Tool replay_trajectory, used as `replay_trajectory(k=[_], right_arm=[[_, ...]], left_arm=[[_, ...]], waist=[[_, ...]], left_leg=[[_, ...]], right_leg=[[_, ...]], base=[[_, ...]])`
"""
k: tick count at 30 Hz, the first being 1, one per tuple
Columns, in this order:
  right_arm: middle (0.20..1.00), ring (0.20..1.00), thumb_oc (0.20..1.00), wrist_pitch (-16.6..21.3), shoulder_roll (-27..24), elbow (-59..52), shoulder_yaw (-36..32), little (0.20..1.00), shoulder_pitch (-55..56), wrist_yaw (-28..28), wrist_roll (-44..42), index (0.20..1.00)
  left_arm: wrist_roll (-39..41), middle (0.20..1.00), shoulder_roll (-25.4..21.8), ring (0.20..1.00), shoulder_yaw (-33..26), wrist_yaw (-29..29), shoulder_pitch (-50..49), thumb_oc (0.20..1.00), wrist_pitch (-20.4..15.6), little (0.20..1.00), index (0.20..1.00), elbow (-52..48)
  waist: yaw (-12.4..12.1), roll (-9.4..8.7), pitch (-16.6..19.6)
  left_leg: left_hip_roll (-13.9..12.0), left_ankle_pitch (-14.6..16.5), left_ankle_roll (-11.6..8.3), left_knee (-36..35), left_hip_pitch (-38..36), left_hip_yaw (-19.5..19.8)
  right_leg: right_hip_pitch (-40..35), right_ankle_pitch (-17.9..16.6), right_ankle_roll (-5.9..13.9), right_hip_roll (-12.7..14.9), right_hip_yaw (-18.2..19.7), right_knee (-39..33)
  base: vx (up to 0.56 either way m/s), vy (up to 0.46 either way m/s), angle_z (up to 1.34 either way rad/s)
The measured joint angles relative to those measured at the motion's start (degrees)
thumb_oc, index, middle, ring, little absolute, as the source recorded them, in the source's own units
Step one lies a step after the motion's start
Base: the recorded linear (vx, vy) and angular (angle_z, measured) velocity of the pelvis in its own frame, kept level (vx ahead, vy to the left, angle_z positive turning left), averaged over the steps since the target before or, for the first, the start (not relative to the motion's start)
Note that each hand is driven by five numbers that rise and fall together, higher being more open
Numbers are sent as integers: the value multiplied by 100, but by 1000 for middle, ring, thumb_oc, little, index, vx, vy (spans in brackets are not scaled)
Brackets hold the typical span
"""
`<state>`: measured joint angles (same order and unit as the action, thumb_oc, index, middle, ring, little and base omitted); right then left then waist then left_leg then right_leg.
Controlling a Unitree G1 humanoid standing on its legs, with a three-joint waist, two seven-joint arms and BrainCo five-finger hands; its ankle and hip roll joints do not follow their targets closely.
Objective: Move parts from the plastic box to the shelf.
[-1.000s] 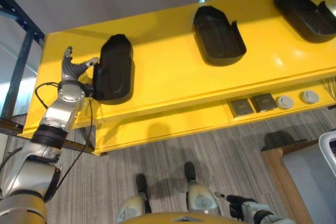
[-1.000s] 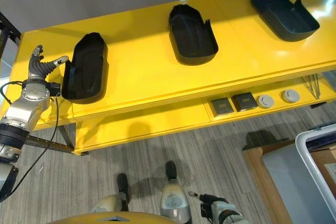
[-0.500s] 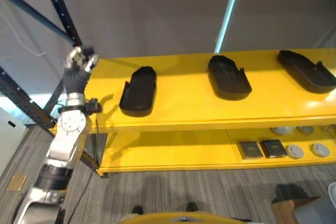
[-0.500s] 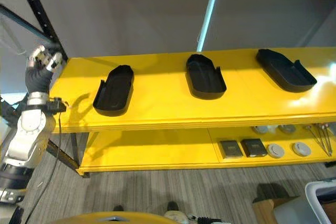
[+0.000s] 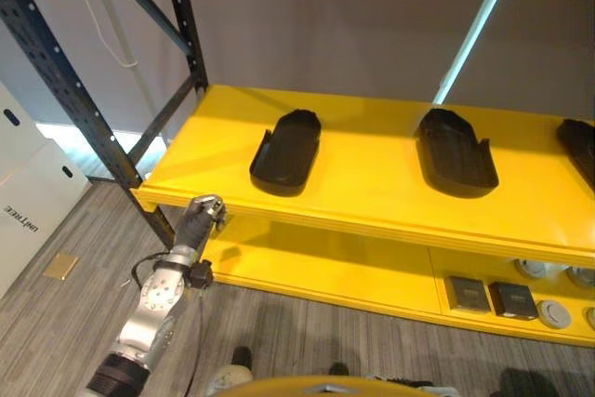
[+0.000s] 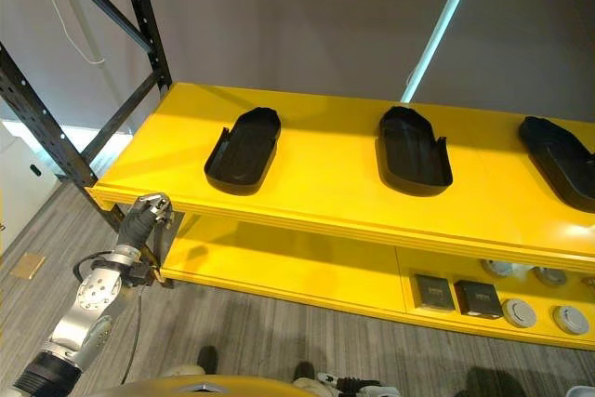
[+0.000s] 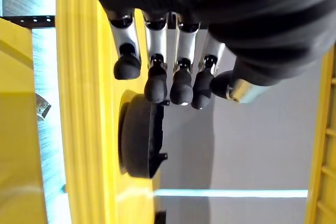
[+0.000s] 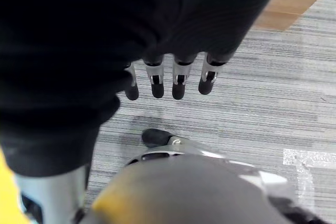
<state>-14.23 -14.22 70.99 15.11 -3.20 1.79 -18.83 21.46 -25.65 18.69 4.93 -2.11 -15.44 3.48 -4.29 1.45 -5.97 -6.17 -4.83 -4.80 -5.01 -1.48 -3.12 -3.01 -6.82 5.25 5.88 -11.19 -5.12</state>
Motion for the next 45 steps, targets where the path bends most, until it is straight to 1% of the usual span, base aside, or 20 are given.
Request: replay_trajectory(k=[2, 4, 7, 9, 13, 14, 17, 20, 21, 23, 26, 30, 34, 38, 43, 45], right_arm=[[1000, 1000, 1000, 6, -32, 14, -7, 1000, 22, 0, -60, 1000], [1000, 1000, 1000, 30, -57, 18, -55, 1000, 24, -2, -113, 1000], [1000, 1000, 1000, 68, -85, -23, -114, 1000, 68, -13, -184, 1000], [1000, 1000, 1000, 89, -149, -24, -221, 1000, 92, -41, -197, 1000], [1000, 1000, 1000, 168, -275, -24, -223, 1000, 107, -44, -205, 1000], [1000, 1000, 1000, 202, -282, -30, -216, 1000, 113, -44, -185, 1000], [1000, 1000, 1000, 231, -295, -60, -168, 1000, 120, -46, -96, 1000], [1000, 1000, 1000, 261, -344, -75, -10, 1000, 129, -50, -49, 1000], [1000, 1000, 1000, 274, -391, -147, 8, 1000, 131, -52, -35, 1000], [1000, 1000, 1000, 276, -425, -256, 26, 1000, 128, -52, 89, 1000], [1000, 1000, 1000, 281, -451, -269, 52, 1000, 79, -80, 220, 1000], [1000, 1000, 1000, 283, -467, -278, 52, 1000, 9, -163, 275, 1000], [1000, 1000, 1000, 289, -476, -273, 52, 1000, -42, -185, 274, 1000], [1000, 1000, 1000, 322, -473, -265, 50, 1000, -32, -210, 298, 1000], [1000, 1000, 1000, 292, -467, -255, 26, 1000, -22, -250, 300, 1000], [1000, 1000, 1000, 250, -440, -258, -10, 1000, -27, -254, 291, 1000]], left_arm=[[-30, 200, -36, 200, 11, -24, 21, 200, -50, 200, 200, 2], [-30, 200, -57, 200, 11, -23, 70, 200, -53, 200, 200, 2], [-39, 200, -96, 200, 10, -28, 127, 200, -90, 200, 200, 22], [-31, 200, -112, 200, 13, -25, 267, 200, -93, 200, 200, 108], [-26, 200, -97, 200, 2, 55, 672, 200, -95, 200, 200, 304], [-27, 200, -73, 200, -3, 96, 830, 200, -102, 200, 200, 454], [-29, 200, -1, 200, -12, 213, 1068, 200, -101, 200, 200, 671], [-29, 200, 36, 200, -13, 307, 1127, 200, -160, 200, 200, 668], [-37, 200, 34, 200, -13, 386, 1284, 200, -177, 200, 200, 676], [-35, 200, 35, 200, -12, 497, 1479, 200, -179, 200, 200, 740], [-42, 200, 33, 200, -12, 606, 1748, 200, -197, 200, 200, 888], [-83, 200, 41, 200, -10, 779, 2088, 200, -269, 200, 200, 1076], [-105, 200, 41, 200, -41, 957, 2209, 200, -306, 200, 200, 1077], [-107, 200, 41, 200, -63, 986, 2214, 200, -304, 200, 200, 1111], [-101, 200, 44, 200, -104, 988, 2072, 200, -297, 200, 200, 1113], [-75, 200, 85, 200, -244, 987, 1790, 200, -340, 200, 200, 1046]], waist=[[133, 60, -53], [151, 93, -66], [308, 116, -93], [395, 167, -117], [565, 229, -209], [662, 236, -232], [840, 244, -367], [897, 259, -463], [931, 274, -599], [932, 281, -709], [979, 291, -724], [1087, 295, -909], [1133, 297, -1018], [1206, 296, -1023], [1181, 296, -1021], [1154, 298, -989]], left_leg=[[-6, -37, -5, 0, 51, -34], [-31, -43, -9, 0, 46, -154], [-30, -47, -14, 0, 51, -166], [-30, -48, -14, -1, 96, -208], [-29, -103, 5, 0, 181, -336], [-27, -104, 5, 0, 198, -358], [-31, -107, 26, 1, 158, -442], [-31, -95, 12, 1, 168, -535], [-28, -95, 11, 2, 167, -562], [-31, -72, 25, 1, 164, -624], [-32, -72, 25, 1, 262, -659], [-30, -73, 23, 1, 260, -717], [-30, -71, 23, 1, 254, -793], [-35, -63, 11, 1, 201, -792], [-46, -9, -15, 0, -78, -799], [-72, 17, -38, 0, -227, -772]], right_leg=[[81, -3, -1, 2, 24, 1], [111, -6, -1, -8, 117, 0], [140, -6, 0, -9, 145, 0], [235, -12, 6, -22, 245, 1], [403, -63, 19, -35, 417, 0], [434, -64, 22, -35, 445, 0], [441, -64, 39, -44, 500, 0], [519, -91, 76, -52, 600, 0], [532, -96, 81, -57, 644, 0], [564, -109, 89, -76, 723, 0], [691, -131, 82, -77, 752, 1], [725, -152, 90, -92, 812, 0], [766, -169, 82, -97, 889, 0], [708, -163, 89, -104, 885, 0], [427, -128, 73, -99, 845, 1], [243, -91, 38, -91, 755, 0]], base=[[39, 7, -14], [52, -5, -24], [32, 7, -10], [7, 11, -17], [21, -9, -19], [56, -13, -14], [26, -2, -14], [-20, 4, -20], [-17, 1, -9], [-10, 2, -15], [3, 1, -8], [-2, 6, -7], [15, 5, -11], [40, -6, 0], [-6, -6, 0], [-28, -30, 9]])
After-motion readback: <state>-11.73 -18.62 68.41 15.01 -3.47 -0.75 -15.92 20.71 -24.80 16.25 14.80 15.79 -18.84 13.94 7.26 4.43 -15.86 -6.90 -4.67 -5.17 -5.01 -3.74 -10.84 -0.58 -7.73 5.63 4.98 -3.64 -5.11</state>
